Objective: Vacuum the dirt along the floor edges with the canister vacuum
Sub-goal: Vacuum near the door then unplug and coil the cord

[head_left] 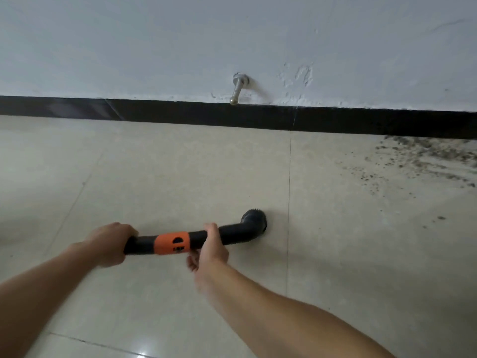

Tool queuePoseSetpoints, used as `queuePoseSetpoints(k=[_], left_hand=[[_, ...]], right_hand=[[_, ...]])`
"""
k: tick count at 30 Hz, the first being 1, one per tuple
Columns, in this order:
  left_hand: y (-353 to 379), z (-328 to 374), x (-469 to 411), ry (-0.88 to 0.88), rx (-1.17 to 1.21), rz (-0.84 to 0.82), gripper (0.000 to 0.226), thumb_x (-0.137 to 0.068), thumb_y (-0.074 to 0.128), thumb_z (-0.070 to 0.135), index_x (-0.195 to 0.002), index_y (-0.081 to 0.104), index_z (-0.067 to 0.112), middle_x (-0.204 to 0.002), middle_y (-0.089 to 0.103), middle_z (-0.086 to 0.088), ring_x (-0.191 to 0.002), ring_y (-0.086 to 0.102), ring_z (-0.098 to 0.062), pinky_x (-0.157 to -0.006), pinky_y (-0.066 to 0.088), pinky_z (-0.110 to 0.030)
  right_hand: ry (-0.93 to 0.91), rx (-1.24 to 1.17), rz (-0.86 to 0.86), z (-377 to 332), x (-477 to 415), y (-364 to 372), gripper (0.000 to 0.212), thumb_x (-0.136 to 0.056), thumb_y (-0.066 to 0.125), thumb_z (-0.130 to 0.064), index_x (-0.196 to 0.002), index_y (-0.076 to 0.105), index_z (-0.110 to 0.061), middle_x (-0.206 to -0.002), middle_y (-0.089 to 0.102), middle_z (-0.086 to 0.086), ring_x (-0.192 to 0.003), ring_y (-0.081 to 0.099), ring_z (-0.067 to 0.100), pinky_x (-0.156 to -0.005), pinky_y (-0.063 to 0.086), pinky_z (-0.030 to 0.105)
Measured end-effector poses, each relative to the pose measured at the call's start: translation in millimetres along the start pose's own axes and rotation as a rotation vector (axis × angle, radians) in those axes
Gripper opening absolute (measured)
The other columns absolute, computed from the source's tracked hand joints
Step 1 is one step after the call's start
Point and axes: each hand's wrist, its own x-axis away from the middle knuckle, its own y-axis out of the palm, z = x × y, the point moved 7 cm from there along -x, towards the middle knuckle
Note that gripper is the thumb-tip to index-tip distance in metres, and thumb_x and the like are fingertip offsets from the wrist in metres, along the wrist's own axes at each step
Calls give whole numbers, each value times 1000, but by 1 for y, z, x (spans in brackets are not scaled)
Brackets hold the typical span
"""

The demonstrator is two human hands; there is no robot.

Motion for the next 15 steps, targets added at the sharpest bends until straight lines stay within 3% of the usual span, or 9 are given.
queuePoseSetpoints(k=[4,6,12,15], left_hand=[[11,-26,14,-36,-17,-49,33,-78,48,11,-102,63,28,-100,65,8,-100,63,-13,-72,45,-21],[7,-20,14,-44,71,-63,29,-78,53,10,-100,64,25,-97,68,5,-97,64,-15,-68,41,-20],[-34,42,-15,66,339,24,36,-70,71,16,-105,64,19,-97,66,-4,-94,61,-23,-71,42,-24],[-41,36,-21,44,317,54,35,-70,70,16,-104,64,21,-93,65,-2,-90,60,-22,-69,42,-24]], right_hand=[[57,7,-50,30,7,16,38,-82,70,-39,-103,60,-10,-84,72,8,-58,68,18,-48,43,23],[-33,1,-32,3,-3,29,40,-79,74,-37,-102,61,-7,-84,69,10,-58,64,21,-45,43,24],[-243,-68,0,-108,-6,33,25,-81,70,-26,-95,56,-12,-67,68,3,-54,66,15,-64,54,29],[-217,14,5,-104,-7,29,26,-81,69,-34,-94,55,-17,-77,73,2,-52,63,11,-55,47,22]])
